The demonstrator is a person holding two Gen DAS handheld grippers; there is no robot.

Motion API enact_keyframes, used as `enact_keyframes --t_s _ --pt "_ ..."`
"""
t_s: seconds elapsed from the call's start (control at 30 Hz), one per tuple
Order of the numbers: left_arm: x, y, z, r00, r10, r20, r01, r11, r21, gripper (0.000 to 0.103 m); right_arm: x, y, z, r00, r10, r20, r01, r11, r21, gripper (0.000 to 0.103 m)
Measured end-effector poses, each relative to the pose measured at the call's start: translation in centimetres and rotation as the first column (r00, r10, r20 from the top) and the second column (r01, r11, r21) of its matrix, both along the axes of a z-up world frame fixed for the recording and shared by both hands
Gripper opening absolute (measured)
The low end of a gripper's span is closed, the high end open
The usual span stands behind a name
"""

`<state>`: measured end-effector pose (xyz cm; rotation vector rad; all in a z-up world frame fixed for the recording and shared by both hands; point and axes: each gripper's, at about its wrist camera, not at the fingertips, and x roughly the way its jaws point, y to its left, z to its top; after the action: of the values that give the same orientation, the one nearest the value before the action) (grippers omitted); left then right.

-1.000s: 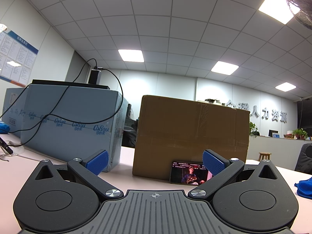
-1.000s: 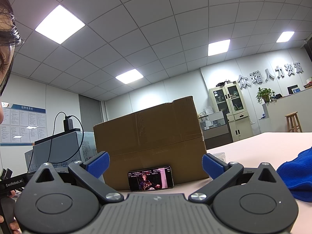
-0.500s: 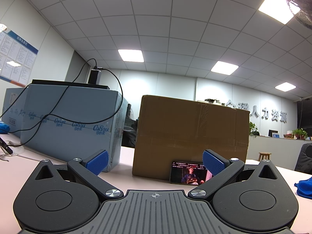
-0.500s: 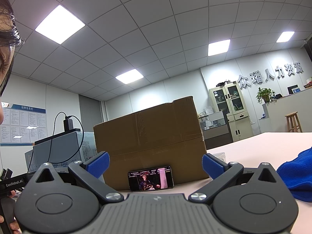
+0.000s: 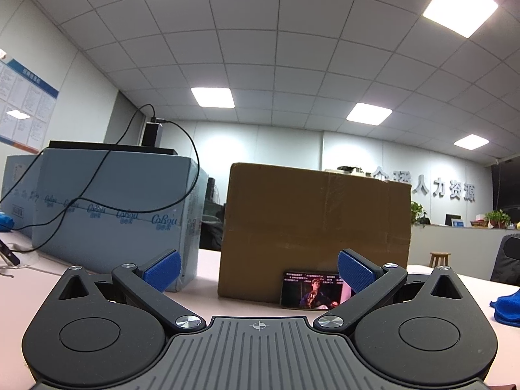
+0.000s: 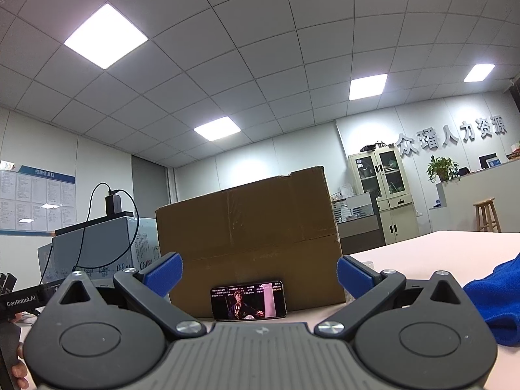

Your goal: Clean bowl

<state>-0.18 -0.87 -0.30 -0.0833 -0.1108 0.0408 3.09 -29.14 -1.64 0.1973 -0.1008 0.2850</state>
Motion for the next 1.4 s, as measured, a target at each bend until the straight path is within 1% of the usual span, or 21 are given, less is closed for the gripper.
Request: enact_keyframes --t_s 0.17,0.27,0.47,0.57,0.73,0.83,0.97,1.07,1.13,1.23,1.3,1.4 --pt "-0.2 -0.1 0.0 1.000 0.001 0.012 -0.001 1.000 0.012 0.103 0.2 0.5 0.1 1.000 0.005 -0.012 -0.005 1.000 -0.021 0.103" --pt "-0.3 -0.5 0.1 1.000 -0.002 0.018 0.002 0.999 0.035 0.103 0.4 0.6 0.1 1.000 0.007 -0.021 -0.007 1.000 -0.022 0.103" --pt "-0.2 -1.8 0.2 1.000 0.007 0.014 -0.008 0.994 0.111 0.103 0.5 0.9 0.2 1.000 -0.001 -0.030 0.000 0.999 -0.032 0.103" --pt "0.2 -2.3 0.2 1.000 0.020 -0.006 -0.019 0.990 0.141 0.103 0.5 1.0 0.2 1.000 -0.005 -0.030 0.004 0.999 -0.034 0.103" --pt "0.3 -1.9 0.2 1.000 0.005 -0.016 -0.003 0.992 0.126 0.103 0.7 1.2 0.3 0.999 -0.026 -0.040 0.024 0.999 -0.043 0.103" --pt "0.3 -0.9 0.2 1.000 0.009 -0.016 -0.007 0.993 0.121 0.103 0.8 1.5 0.3 0.999 -0.027 -0.045 0.025 0.998 -0.057 0.103" --pt "0.1 -0.9 0.1 1.000 0.020 -0.023 -0.016 0.988 0.154 0.103 0.8 1.8 0.4 0.998 -0.043 -0.050 0.040 0.997 -0.073 0.103" --pt "0.0 -0.8 0.0 0.999 -0.011 -0.033 0.017 0.982 0.191 0.103 0.8 1.9 0.5 0.998 -0.044 -0.050 0.041 0.996 -0.073 0.103" --pt "-0.2 -0.7 0.1 0.998 -0.032 -0.047 0.041 0.976 0.215 0.103 1.0 1.9 0.6 0.997 -0.045 -0.065 0.040 0.996 -0.079 0.103" --pt "-0.1 -0.1 0.3 0.994 -0.058 -0.091 0.078 0.969 0.234 0.103 1.7 2.0 0.8 0.994 -0.039 -0.105 0.029 0.996 -0.090 0.103" --pt "0.2 0.9 0.6 0.986 -0.085 -0.141 0.117 0.966 0.231 0.103 2.1 1.8 0.8 0.991 -0.031 -0.126 0.019 0.995 -0.099 0.103" --pt "0.9 2.4 1.0 0.963 -0.137 -0.231 0.183 0.964 0.193 0.103 2.5 1.8 0.9 0.988 -0.017 -0.152 -0.003 0.991 -0.131 0.103"
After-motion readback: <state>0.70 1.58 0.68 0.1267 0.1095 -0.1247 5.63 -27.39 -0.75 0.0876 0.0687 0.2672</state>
